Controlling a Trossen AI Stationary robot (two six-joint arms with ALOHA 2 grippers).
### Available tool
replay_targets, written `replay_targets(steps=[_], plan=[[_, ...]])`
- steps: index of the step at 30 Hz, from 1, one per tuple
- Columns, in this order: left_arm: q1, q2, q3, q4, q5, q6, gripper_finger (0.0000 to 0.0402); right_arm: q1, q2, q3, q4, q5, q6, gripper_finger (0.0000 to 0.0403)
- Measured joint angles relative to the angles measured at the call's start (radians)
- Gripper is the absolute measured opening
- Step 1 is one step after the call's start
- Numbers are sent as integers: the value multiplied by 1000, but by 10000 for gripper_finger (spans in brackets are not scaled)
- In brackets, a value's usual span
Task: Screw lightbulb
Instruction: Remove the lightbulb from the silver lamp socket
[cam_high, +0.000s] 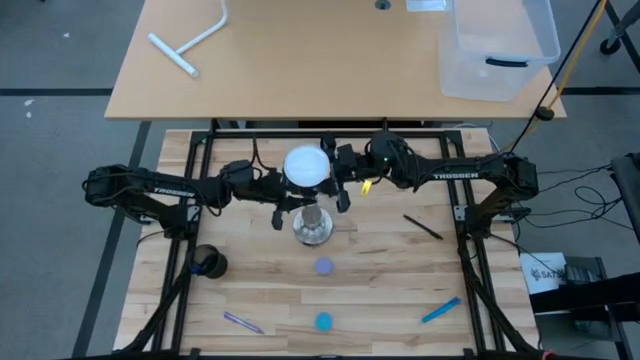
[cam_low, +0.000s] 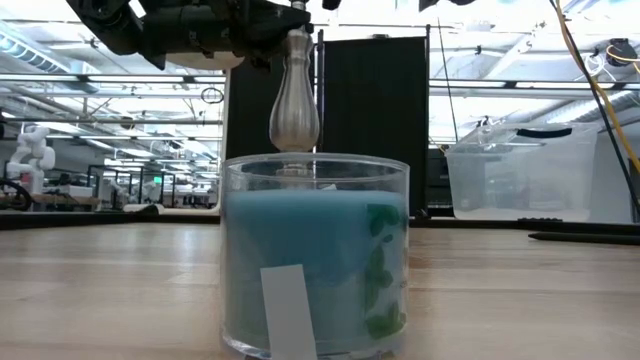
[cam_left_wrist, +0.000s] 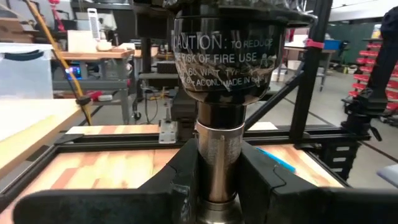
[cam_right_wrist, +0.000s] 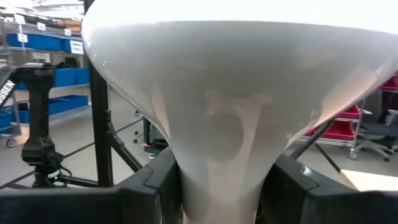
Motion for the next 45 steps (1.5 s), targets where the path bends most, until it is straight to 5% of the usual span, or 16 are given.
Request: replay_targets(steps=[10, 20, 27, 37, 45], plan=[[0, 0, 0, 0, 15, 0, 75, 4, 0, 3, -5, -53, -12, 169], [-2, -1, 0, -1, 22, 0, 75, 19, -42, 6, -103, -56, -146, 277], [-2, -1, 0, -4, 15, -1, 75, 16, -152, 6, -399, -53, -341, 318], [-2, -2, 0, -4, 3, -1, 75, 21, -265, 6, -771, 147, -429, 316], [-4, -2, 0, -1, -109, -4, 75, 101, -203, -4, -724, 308, -338, 315]])
